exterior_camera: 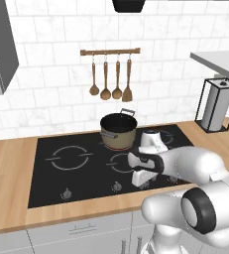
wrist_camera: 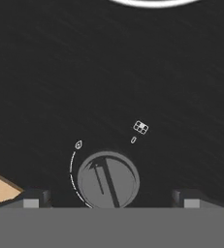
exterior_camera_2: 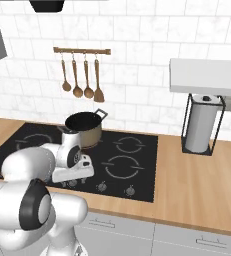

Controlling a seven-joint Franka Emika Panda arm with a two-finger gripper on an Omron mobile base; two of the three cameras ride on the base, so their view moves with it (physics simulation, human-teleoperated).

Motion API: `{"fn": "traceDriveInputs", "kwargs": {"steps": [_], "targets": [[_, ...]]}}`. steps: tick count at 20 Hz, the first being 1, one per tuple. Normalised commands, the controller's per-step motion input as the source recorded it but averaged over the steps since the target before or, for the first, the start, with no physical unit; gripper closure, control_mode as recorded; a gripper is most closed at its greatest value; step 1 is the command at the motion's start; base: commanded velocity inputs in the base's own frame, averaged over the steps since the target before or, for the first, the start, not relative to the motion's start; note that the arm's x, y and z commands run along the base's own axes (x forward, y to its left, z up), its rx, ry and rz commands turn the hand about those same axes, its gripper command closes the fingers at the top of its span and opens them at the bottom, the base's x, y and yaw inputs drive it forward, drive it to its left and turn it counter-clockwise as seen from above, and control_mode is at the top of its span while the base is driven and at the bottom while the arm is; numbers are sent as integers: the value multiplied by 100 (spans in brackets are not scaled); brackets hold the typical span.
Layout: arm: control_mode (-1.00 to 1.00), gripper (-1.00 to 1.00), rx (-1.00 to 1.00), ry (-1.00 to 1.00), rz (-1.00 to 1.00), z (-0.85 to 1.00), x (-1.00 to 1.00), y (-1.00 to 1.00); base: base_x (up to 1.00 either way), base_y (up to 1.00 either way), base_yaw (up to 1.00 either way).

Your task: Turn off the rear center burner of the stove.

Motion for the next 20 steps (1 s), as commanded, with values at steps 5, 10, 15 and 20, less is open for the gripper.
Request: {"fn": "traceDriveInputs", "kwargs": {"steps": [5,10,15,20], "targets": [[-100,-100,2,0,0,-13,0,0,0,0,0],[-100,100,0,0,0,-20,0,0,0,0,0],[-100,100,0,-1,0,-23,-1,0,0,0,0],[-100,100,0,-2,0,-22,-6,10,0,0,0]]}}
